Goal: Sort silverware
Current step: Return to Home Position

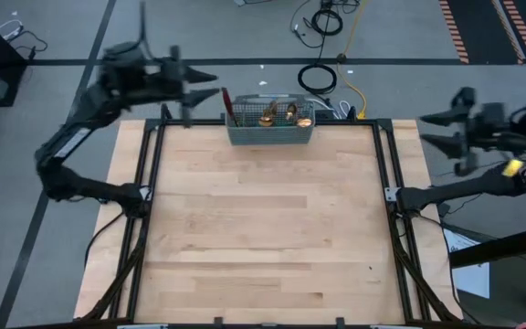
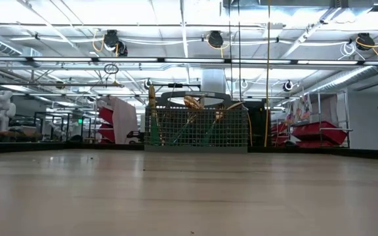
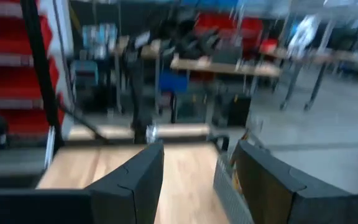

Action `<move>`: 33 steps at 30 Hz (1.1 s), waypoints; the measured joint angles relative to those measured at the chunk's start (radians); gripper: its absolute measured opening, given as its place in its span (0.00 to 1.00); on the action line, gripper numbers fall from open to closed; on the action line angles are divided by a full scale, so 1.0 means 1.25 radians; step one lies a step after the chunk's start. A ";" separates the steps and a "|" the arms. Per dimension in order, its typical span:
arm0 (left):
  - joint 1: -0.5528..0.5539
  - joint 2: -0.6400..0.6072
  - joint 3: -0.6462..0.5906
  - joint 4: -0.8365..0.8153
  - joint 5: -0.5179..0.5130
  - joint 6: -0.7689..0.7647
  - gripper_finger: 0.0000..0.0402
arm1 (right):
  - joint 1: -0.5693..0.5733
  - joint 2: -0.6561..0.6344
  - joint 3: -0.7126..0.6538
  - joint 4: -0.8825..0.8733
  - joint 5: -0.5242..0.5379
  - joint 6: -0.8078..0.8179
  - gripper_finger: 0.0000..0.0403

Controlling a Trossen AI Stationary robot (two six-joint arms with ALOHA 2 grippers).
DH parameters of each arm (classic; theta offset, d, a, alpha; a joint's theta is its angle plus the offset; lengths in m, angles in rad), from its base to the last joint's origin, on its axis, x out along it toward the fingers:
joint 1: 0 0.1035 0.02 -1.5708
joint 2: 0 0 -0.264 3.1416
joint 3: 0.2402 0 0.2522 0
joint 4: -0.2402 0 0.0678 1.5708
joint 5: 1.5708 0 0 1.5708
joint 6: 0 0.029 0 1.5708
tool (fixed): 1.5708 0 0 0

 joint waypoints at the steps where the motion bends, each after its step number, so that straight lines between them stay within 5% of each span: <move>1: 0.009 -0.021 0.000 -0.029 0.010 -0.014 0.37 | 0.000 -0.040 -0.032 0.024 0.007 0.000 0.47; 7: 0.037 -0.138 -0.069 -0.140 0.125 -0.037 0.37 | -0.001 -0.295 -0.291 0.178 0.023 0.048 0.47; 13: 0.058 -0.265 -0.258 -0.032 0.275 -0.095 0.37 | -0.001 -0.549 -0.560 0.390 0.021 0.090 0.47; 22: 0.079 -0.435 -0.638 0.386 0.290 -0.385 0.37 | -0.001 -0.496 -0.637 0.382 0.015 0.125 0.47; 33: 0.071 -0.640 -1.025 0.776 0.285 -0.642 0.37 | -0.001 -0.548 -0.871 0.630 -0.088 0.142 0.47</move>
